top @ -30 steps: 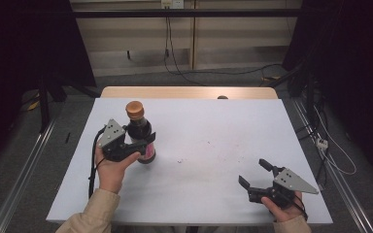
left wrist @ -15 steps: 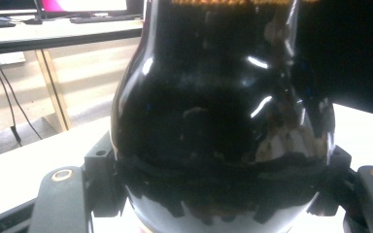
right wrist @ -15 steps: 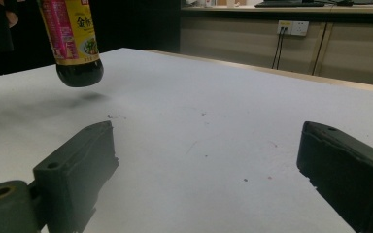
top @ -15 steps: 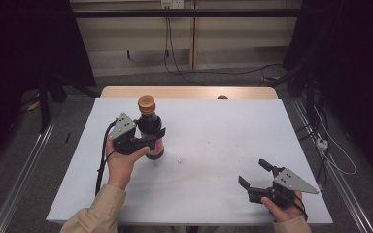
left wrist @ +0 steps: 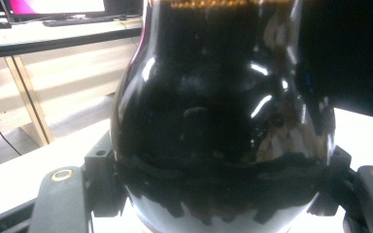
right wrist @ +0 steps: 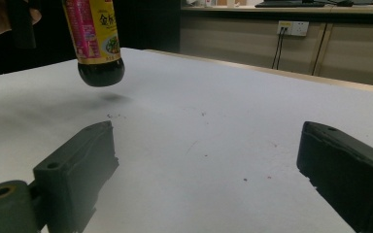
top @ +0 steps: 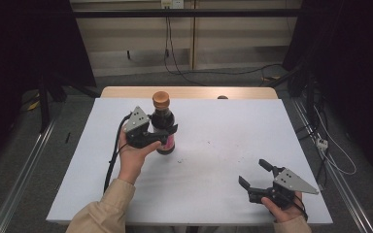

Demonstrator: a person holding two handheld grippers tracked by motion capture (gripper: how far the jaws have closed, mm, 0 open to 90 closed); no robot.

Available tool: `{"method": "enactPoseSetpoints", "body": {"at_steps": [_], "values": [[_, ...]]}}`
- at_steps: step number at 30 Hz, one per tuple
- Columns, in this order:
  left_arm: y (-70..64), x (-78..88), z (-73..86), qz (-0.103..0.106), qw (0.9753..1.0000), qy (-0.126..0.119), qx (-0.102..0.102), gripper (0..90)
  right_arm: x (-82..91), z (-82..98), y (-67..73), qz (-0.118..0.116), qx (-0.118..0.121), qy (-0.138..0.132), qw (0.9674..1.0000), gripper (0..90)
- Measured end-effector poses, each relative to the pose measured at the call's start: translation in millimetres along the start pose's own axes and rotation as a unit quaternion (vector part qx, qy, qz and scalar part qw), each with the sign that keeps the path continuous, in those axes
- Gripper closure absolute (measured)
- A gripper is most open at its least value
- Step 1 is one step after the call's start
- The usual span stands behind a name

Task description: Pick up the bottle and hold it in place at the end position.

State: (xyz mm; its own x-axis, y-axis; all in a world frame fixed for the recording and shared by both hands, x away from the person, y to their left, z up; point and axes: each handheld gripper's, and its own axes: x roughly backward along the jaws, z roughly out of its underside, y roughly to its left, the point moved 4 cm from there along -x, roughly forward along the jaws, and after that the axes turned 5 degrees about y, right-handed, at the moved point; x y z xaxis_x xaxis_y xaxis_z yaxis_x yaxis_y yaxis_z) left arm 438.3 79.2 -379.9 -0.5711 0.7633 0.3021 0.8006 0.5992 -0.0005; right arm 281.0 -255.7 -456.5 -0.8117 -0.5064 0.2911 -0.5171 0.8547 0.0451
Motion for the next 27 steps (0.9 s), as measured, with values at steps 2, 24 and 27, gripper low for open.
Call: {"method": "enactPoseSetpoints", "body": {"at_steps": [2,24,27], "values": [[0.1,-3.4,-1.1,0.003,1.0000,-0.002,-0.001,27.6,0.0,0.2,-0.2,0.000,0.001,0.001,1.0000,6.4],[-8.7,-45.4,4.2,0.032,0.9994,0.010,-0.005,27.6,0.3,0.3,0.7,-0.002,0.002,0.001,1.0000,6.6],[-8.3,-49.3,5.0,0.035,0.9993,0.012,-0.007,27.6,0.6,0.5,0.5,-0.002,0.000,0.001,1.0000,6.8]]}}
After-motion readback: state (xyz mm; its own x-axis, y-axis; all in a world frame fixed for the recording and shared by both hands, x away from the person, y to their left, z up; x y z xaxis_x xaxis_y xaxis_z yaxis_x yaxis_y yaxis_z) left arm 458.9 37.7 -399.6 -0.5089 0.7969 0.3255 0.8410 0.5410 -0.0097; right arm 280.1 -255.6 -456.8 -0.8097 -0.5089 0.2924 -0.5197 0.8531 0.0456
